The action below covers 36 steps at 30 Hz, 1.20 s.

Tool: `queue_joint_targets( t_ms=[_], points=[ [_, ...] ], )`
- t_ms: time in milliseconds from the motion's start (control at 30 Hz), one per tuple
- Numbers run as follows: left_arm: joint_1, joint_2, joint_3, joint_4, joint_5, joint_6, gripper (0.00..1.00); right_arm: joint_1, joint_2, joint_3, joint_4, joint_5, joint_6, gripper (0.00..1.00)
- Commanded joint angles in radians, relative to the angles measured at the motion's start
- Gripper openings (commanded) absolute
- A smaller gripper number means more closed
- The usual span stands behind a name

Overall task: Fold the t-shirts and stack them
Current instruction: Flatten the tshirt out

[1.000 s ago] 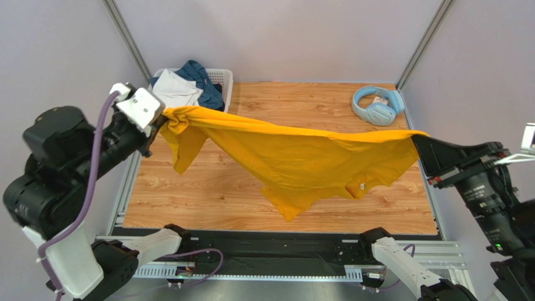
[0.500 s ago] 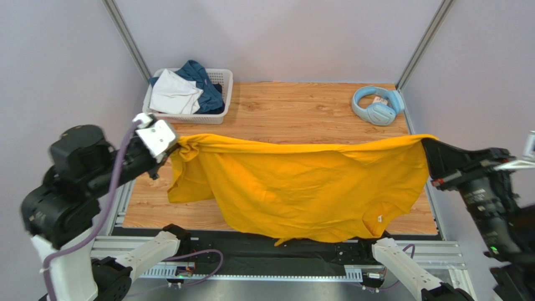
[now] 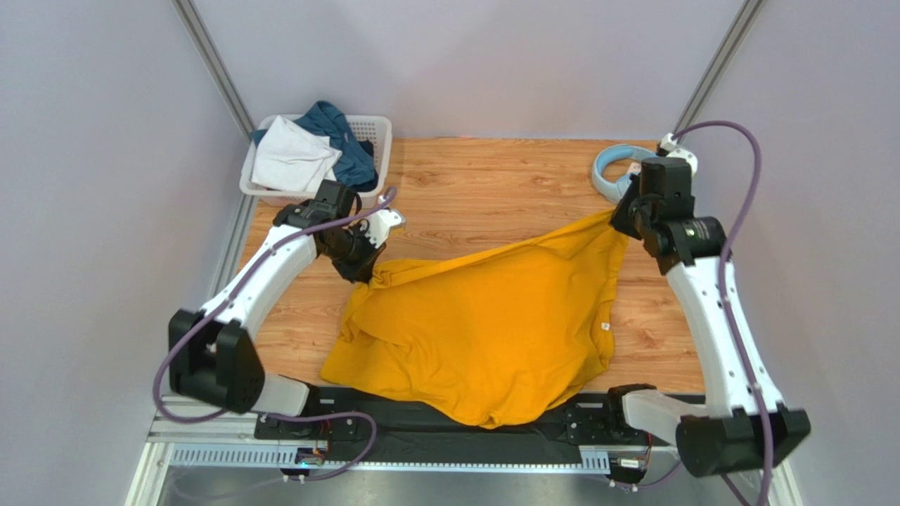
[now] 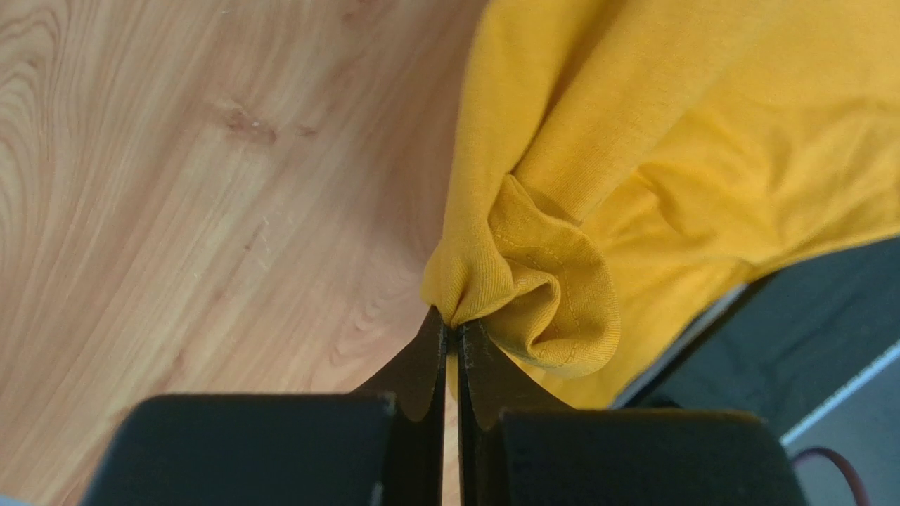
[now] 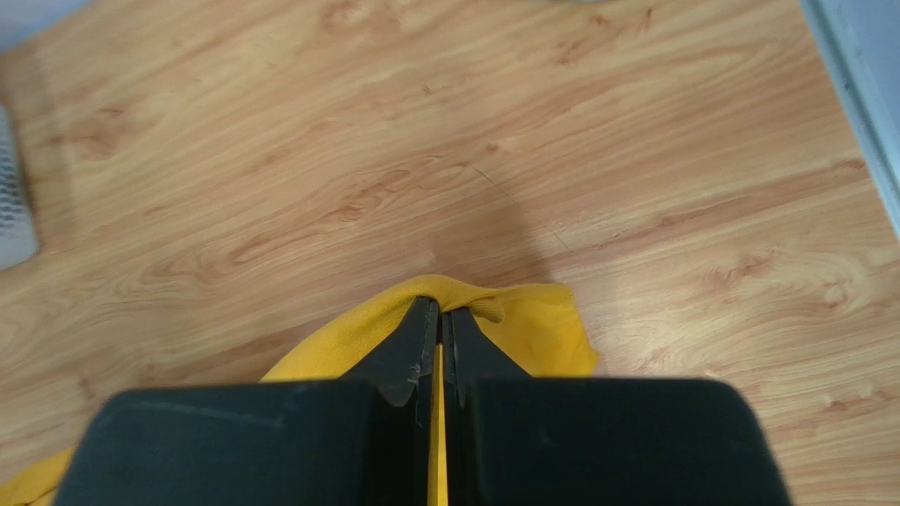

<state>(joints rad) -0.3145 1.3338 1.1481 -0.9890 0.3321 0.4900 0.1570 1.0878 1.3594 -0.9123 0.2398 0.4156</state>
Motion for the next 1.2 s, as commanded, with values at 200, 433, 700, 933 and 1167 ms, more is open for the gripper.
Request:
queue_joint_targets(
  t_ms=[200,433,700,933,1167],
  points=[
    [0.195,0.346,0.254,0.187,0.012,-0.024,0.0,-0.079,0.406,0.052,0.315,-0.163,0.058,0.0],
    [0.195,0.418,0.305,0.177,-0.068,-0.033,0.93,-0.079,0.599,0.217,0.302,-0.224,0.065,0.24],
    [0.199,0.09,0.216,0.256,-0.091,-0.014,1.0,-0.059,0.588,0.316,0.185,-0.181,0.04,0.68],
    [0.109,-0.01,0.191,0.075,0.071,-0.002,1.0,-0.011,0.341,0.106,0.139,-0.278,0.101,0.5],
    [0.017,0.091,0.027,0.087,0.051,0.051,1.0,0.084,0.095,-0.273,0.089,-0.404,0.15,0.36]
  ],
)
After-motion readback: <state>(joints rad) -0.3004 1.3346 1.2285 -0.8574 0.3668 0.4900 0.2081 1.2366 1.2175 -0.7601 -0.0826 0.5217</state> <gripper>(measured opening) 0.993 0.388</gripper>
